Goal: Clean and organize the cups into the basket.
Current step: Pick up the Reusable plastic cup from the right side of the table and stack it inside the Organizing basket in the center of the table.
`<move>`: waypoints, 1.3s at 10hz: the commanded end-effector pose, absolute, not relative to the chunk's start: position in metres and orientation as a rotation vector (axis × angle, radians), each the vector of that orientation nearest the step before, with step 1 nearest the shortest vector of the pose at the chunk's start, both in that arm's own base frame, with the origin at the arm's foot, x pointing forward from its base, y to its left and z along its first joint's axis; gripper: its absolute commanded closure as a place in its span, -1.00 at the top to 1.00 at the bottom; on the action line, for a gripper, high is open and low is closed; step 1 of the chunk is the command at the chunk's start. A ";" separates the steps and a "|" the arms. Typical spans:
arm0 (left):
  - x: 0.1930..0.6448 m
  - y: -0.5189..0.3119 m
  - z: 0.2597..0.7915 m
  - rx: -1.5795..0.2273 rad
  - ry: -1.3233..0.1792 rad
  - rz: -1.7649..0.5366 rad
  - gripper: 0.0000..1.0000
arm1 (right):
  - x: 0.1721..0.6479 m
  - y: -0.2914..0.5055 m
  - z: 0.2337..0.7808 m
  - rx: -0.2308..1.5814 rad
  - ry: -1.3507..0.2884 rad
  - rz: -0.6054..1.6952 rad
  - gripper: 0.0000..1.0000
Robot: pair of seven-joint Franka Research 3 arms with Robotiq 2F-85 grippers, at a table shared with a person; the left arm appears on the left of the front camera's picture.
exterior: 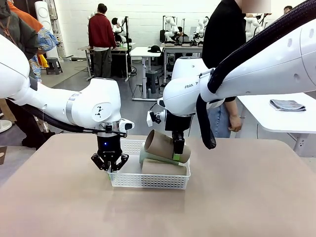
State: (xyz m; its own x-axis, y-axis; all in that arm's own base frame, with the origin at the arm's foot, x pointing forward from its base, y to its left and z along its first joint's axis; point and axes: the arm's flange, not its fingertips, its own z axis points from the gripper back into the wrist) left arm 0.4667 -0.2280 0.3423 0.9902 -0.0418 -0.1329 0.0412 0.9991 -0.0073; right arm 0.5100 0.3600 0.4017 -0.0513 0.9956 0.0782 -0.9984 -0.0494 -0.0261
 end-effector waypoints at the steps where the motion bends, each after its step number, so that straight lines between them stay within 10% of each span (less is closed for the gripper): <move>1: 0.465 -0.227 0.340 0.000 0.137 -0.044 -1.00 | 0.509 0.360 0.405 0.027 -0.062 1.591 0.99; 8: 0.465 -0.227 0.340 0.000 0.137 -0.044 -1.00 | 0.504 0.335 0.421 0.061 -0.130 1.576 1.00; 13: 0.465 -0.227 0.340 0.000 0.137 -0.044 -1.00 | 0.451 0.135 0.529 0.504 -0.800 1.463 1.00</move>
